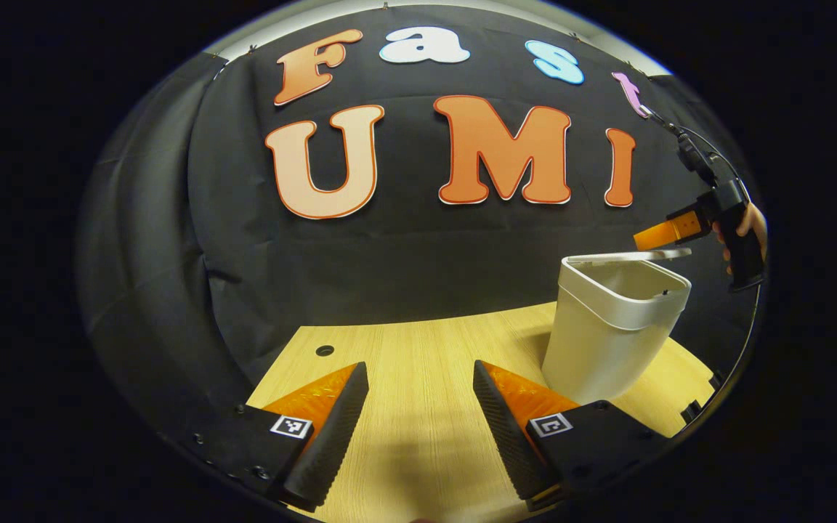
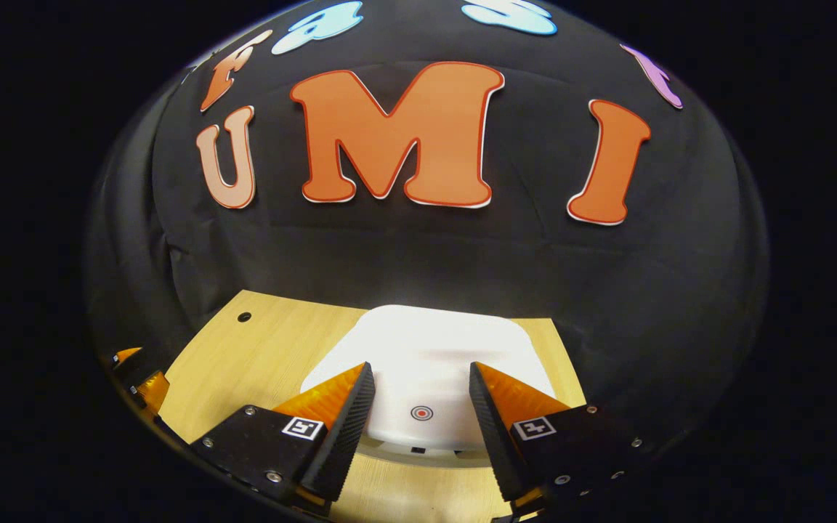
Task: Press the lid of the desktop garbage bin to open it, pick up the crumpled paper on the desktop and throw it into the bin, then pick up the pop can on the desktop and drop it into the bin, and finally close the garbage bin lid.
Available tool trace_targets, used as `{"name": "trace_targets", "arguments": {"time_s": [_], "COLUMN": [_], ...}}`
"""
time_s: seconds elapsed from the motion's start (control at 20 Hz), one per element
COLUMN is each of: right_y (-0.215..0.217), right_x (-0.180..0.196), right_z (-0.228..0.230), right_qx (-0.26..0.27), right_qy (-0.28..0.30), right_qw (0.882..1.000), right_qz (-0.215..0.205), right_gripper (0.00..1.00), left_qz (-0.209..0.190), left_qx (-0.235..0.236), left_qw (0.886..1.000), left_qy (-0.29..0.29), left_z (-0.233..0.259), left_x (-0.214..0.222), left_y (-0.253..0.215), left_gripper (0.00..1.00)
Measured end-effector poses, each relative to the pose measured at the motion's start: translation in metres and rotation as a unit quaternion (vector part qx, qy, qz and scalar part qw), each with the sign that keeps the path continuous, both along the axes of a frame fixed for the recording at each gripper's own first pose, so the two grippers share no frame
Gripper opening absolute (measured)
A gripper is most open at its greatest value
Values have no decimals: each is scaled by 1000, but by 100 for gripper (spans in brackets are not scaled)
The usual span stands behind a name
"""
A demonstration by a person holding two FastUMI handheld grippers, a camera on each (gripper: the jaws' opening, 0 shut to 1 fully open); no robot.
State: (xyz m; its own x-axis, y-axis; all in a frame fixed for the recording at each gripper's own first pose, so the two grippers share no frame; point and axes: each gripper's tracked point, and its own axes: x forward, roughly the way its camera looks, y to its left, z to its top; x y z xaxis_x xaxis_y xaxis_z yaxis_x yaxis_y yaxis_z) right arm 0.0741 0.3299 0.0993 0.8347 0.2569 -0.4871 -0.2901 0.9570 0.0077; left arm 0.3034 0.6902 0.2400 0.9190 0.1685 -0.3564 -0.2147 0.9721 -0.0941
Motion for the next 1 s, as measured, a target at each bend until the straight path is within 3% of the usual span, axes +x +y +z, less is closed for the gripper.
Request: {"name": "trace_targets", "arguments": {"time_s": [0.15, 0.3, 0.5, 0.65, 0.7, 1.0], "right_y": [-1, -8, -5, -8, -8, -5], "right_x": [-10, -22, -33, -33, -33, -37], "right_z": [-15, -30, -29, -32, -34, -36], "right_qx": [13, -1, -8, 8, 9, -1], "right_qy": [25, 31, 25, 34, 35, 48], "right_qw": [1000, 999, 1000, 998, 998, 996], "right_qz": [-5, -13, -11, -45, -53, -70], "right_gripper": [80, 65, 58, 54, 48, 49], "left_qz": [-7, -14, -22, -29, -30, -35], "left_qx": [-2, -3, 1, 1, 2, 3], "left_qw": [1000, 1000, 1000, 999, 999, 999], "left_qy": [4, 8, 15, 17, 18, 9], "left_z": [-2, -4, -7, -9, -9, -3], "left_x": [2, 4, 4, 4, 4, 7], "left_y": [-3, -5, -6, -7, -7, -3], "left_gripper": [91, 93, 92, 93, 91, 91]}}
